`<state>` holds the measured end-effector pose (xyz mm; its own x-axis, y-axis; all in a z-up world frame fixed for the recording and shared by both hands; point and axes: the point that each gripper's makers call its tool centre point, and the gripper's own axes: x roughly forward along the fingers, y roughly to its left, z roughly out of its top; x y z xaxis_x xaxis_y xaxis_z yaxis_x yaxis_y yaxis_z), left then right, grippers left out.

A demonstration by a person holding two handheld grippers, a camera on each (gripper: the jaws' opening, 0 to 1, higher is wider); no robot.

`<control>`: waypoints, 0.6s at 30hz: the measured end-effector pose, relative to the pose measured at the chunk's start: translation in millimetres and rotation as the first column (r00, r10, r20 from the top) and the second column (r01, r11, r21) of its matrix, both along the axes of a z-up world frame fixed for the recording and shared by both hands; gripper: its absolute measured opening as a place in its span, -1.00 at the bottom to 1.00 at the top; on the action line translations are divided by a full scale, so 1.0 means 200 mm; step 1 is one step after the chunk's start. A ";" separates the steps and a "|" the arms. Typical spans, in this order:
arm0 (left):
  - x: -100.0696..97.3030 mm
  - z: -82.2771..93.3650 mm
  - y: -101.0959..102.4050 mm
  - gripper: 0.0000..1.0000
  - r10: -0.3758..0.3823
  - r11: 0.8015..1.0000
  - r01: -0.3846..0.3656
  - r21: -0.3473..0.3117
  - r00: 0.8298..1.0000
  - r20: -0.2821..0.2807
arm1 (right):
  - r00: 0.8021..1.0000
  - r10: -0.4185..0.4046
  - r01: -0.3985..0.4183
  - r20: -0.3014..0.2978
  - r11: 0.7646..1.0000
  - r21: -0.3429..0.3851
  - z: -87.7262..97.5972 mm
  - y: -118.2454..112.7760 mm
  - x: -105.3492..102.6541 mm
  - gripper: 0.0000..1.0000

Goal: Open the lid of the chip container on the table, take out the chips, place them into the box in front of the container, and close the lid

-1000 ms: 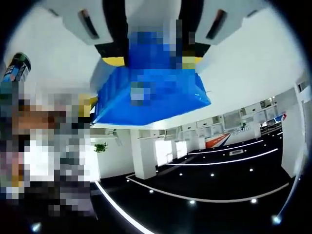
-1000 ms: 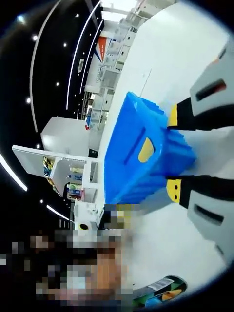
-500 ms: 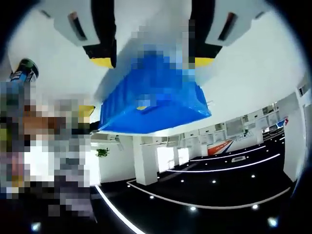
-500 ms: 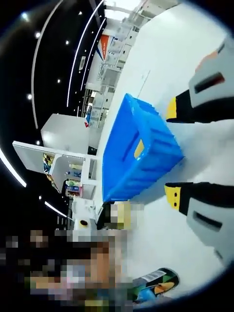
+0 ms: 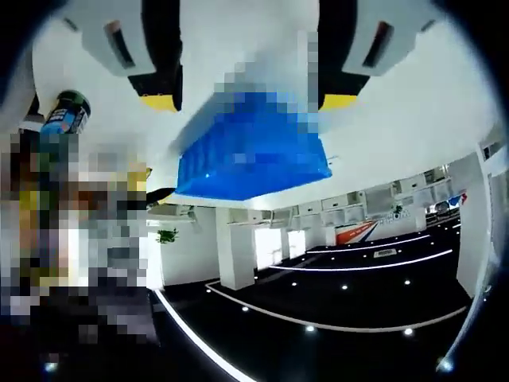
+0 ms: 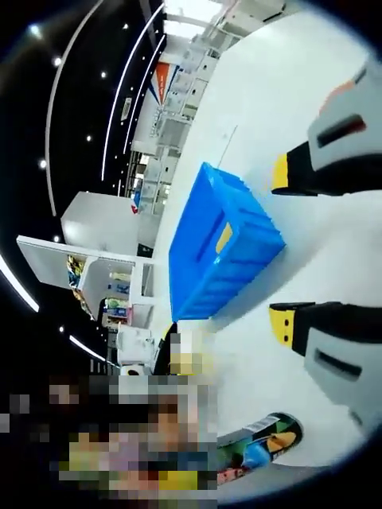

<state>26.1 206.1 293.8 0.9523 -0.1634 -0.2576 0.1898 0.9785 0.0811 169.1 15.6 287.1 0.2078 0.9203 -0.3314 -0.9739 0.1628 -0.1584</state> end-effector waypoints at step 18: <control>-0.39 0.06 -0.09 0.43 0.046 0.999 -0.046 0.009 0.999 -0.022 | 0.996 -0.076 0.074 -0.042 0.995 -0.060 0.00 -0.24 -0.17 0.12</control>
<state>-50.9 188.9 306.7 0.9527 -0.1173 -0.2803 0.1466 0.9855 0.0858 134.3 -32.6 286.9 0.2597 0.8814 -0.3946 -0.9654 0.2274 -0.1274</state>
